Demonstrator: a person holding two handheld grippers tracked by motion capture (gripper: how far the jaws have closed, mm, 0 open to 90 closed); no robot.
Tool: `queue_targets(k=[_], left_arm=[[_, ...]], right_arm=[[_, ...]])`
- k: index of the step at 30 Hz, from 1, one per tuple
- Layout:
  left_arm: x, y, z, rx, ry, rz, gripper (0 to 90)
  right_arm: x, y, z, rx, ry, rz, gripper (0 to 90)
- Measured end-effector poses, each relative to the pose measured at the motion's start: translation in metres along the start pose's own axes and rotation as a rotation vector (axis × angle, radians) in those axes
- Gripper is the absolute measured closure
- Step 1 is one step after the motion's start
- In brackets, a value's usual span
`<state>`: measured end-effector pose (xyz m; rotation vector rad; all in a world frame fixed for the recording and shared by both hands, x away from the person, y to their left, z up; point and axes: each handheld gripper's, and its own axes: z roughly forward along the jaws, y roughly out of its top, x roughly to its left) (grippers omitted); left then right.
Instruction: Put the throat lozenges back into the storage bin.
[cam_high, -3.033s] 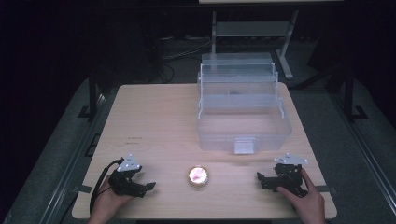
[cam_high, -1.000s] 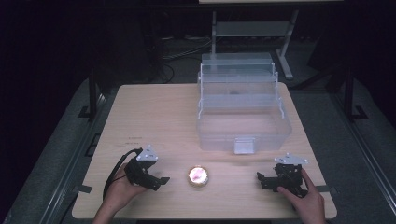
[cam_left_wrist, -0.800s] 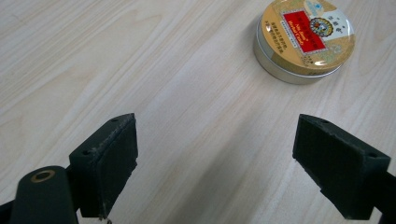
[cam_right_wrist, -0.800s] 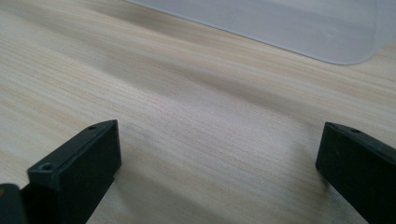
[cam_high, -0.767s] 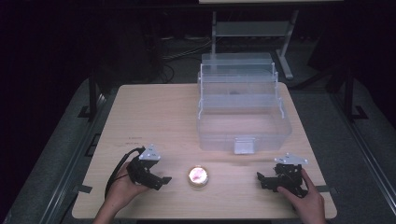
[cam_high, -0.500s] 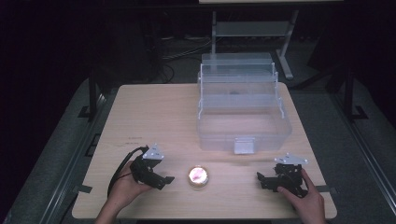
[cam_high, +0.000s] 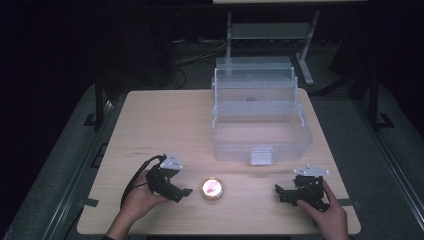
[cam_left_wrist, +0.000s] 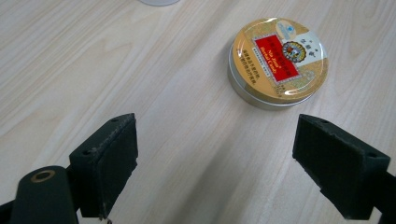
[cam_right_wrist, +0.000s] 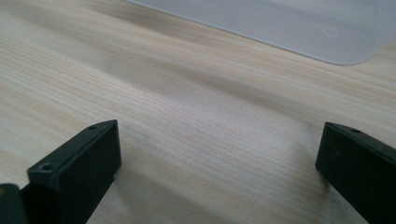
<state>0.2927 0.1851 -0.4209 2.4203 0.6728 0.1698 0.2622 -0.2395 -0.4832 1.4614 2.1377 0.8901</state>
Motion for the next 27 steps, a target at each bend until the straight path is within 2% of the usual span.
queue_targets(k=[14, 21, 22, 27], left_arm=[[-0.008, 0.017, 0.009, 0.015, -0.03, 0.04, 13.4], [-0.01, 0.022, 0.013, 0.014, -0.043, 0.043, 13.4], [-0.009, 0.023, 0.013, 0.027, -0.046, 0.059, 13.4], [-0.013, 0.03, 0.016, 0.034, -0.054, 0.071, 13.4]], right_arm=[[0.0, 0.0, 0.0, 0.0, 0.0, -0.001, 0.0], [0.0, 0.0, 0.0, 0.0, 0.0, -0.001, 0.0], [0.0, 0.0, 0.0, 0.0, 0.0, -0.001, 0.0], [0.0, 0.0, 0.0, 0.0, 0.0, -0.001, 0.0]])
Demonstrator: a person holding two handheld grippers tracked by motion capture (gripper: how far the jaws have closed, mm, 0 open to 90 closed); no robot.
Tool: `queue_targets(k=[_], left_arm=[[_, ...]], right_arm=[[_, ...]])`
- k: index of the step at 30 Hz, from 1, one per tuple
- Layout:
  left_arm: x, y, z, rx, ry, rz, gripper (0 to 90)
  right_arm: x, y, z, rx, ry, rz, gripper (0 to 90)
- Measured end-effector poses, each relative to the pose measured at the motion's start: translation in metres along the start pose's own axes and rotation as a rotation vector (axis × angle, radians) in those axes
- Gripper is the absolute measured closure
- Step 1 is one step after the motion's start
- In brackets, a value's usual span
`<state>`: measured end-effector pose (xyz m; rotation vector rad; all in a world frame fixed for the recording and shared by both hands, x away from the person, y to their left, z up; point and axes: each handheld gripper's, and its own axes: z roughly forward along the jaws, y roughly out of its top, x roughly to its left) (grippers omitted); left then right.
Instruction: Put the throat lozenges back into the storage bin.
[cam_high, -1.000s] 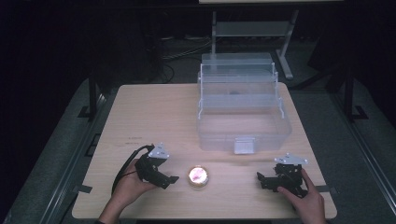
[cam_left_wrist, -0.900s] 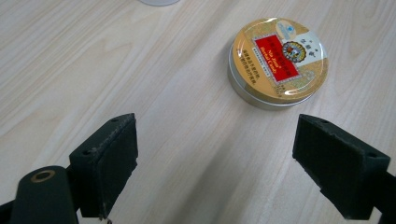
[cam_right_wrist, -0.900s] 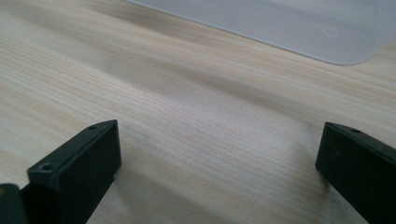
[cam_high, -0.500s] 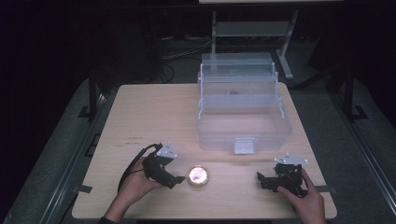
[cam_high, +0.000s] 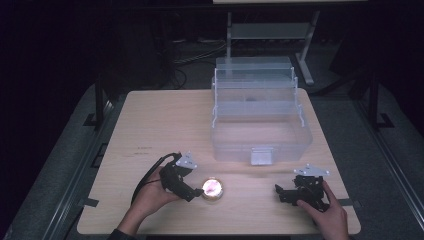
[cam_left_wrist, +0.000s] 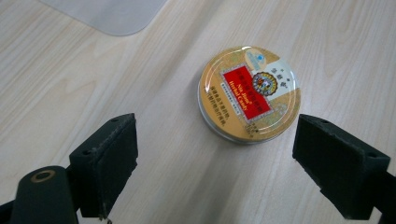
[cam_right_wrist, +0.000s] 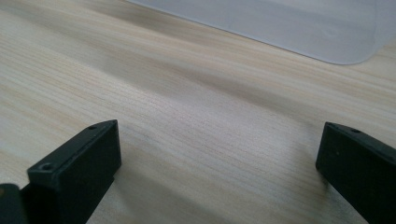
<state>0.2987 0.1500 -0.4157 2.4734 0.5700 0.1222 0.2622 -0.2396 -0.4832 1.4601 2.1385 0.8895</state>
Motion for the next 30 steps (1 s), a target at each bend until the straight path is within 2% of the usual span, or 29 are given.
queue_targets(k=[7, 10, 19, 25, 27, 30], left_arm=[[-0.003, 0.009, 0.005, 0.013, -0.011, 0.024, 13.4], [-0.004, 0.012, 0.007, 0.005, -0.019, 0.018, 13.4], [-0.005, 0.021, 0.016, 0.041, -0.032, 0.052, 13.3], [-0.008, 0.026, 0.022, 0.046, -0.039, 0.055, 13.4], [-0.008, 0.028, 0.025, 0.07, -0.039, 0.064, 13.4], [-0.009, 0.03, 0.027, 0.071, -0.047, 0.064, 13.3]], right_arm=[[0.0, 0.0, 0.0, 0.0, 0.0, 0.002, 0.0], [0.0, 0.0, 0.0, 0.0, 0.0, 0.0, 0.0], [0.0, 0.0, 0.0, 0.0, -0.001, 0.003, 0.0], [0.0, 0.0, 0.0, 0.001, -0.001, 0.003, 0.0], [0.0, 0.0, 0.0, 0.001, -0.001, 0.002, 0.0], [0.0, 0.0, 0.0, 0.001, -0.001, 0.003, 0.0]])
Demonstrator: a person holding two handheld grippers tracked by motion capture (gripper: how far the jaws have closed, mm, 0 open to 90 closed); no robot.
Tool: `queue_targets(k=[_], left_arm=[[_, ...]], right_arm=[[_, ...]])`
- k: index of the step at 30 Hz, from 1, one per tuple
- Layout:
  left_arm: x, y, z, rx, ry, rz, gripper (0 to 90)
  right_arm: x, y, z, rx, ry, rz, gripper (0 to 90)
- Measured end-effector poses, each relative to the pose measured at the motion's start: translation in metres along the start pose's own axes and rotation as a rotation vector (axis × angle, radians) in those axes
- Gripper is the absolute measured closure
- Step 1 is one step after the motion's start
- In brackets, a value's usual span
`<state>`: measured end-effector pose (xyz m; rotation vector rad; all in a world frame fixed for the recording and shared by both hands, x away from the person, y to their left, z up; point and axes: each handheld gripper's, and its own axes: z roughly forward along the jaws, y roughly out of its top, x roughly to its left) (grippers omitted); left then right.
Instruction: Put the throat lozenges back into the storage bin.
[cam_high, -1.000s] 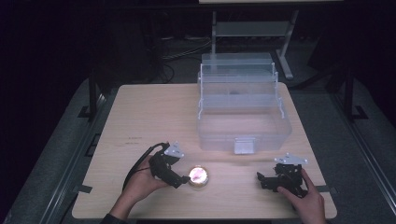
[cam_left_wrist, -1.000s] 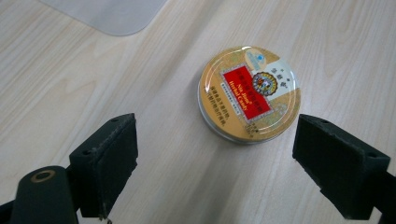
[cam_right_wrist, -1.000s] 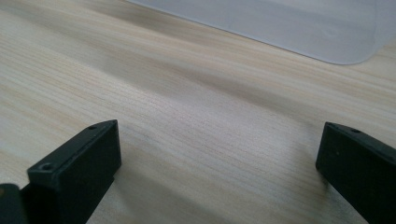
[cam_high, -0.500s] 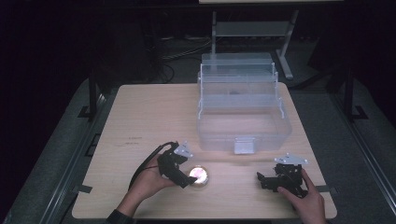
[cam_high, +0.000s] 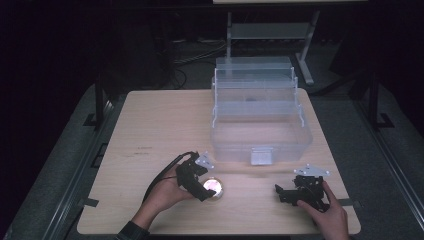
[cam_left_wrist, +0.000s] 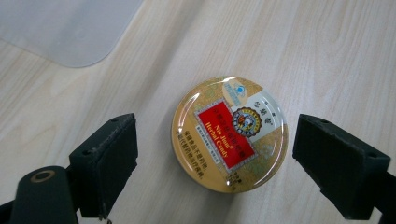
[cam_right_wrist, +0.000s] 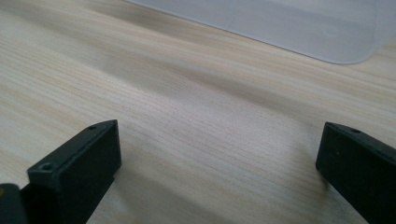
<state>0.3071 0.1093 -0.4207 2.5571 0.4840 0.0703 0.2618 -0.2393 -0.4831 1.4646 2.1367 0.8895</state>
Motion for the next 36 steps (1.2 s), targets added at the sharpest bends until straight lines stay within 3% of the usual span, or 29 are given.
queue_targets(k=[19, 36], left_arm=[[-0.004, 0.011, 0.022, 0.062, -0.03, 0.023, 13.1], [-0.007, 0.011, 0.035, 0.124, -0.011, 0.053, 13.2]], right_arm=[[0.0, 0.0, 0.0, 0.0, 0.0, 0.001, 0.0], [0.0, 0.0, 0.0, 0.0, 0.0, 0.0, 0.0]])
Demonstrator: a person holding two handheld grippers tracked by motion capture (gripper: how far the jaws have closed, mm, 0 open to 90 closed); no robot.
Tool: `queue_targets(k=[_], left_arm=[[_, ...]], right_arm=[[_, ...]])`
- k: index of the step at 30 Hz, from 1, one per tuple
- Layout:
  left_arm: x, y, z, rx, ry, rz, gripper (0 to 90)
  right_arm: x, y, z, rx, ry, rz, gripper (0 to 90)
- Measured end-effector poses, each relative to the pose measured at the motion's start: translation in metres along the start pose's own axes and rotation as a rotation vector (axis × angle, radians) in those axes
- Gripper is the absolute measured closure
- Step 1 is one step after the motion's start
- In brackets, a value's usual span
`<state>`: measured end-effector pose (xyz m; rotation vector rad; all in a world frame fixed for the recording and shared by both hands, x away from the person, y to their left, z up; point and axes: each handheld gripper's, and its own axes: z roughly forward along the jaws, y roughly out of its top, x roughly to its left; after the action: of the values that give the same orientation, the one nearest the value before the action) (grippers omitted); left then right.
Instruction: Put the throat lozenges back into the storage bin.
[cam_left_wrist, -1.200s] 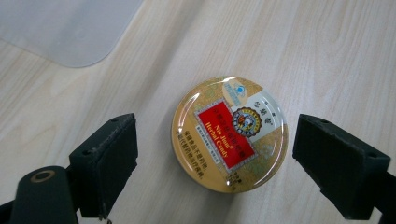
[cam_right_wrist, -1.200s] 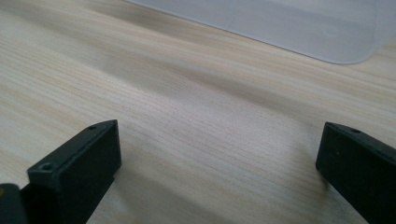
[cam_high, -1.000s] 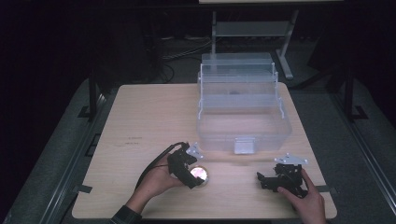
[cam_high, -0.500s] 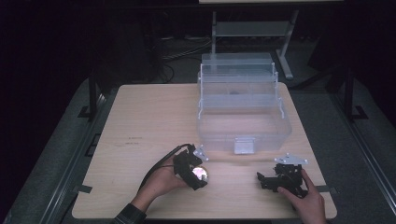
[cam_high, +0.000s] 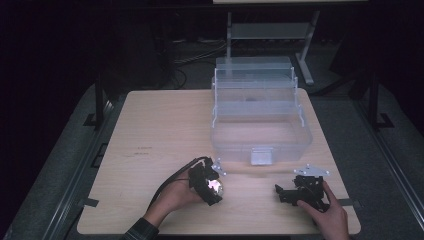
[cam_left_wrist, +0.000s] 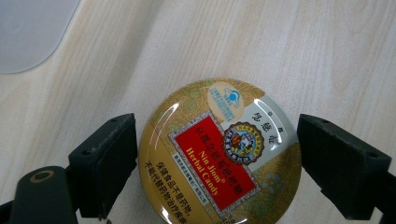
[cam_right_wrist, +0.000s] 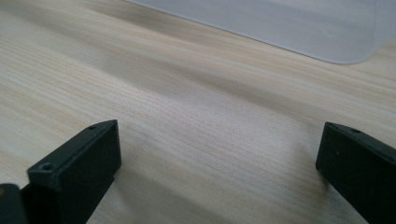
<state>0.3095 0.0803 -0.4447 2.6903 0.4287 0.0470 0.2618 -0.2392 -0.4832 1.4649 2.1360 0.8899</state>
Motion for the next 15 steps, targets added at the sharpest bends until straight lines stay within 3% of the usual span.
queue_targets(k=[15], left_arm=[[-0.0025, -0.0001, 0.0039, 0.021, 0.013, 0.017, 17.9]], right_arm=[[0.0, 0.0, 0.0, 0.0, 0.0, 0.0, 0.0]])
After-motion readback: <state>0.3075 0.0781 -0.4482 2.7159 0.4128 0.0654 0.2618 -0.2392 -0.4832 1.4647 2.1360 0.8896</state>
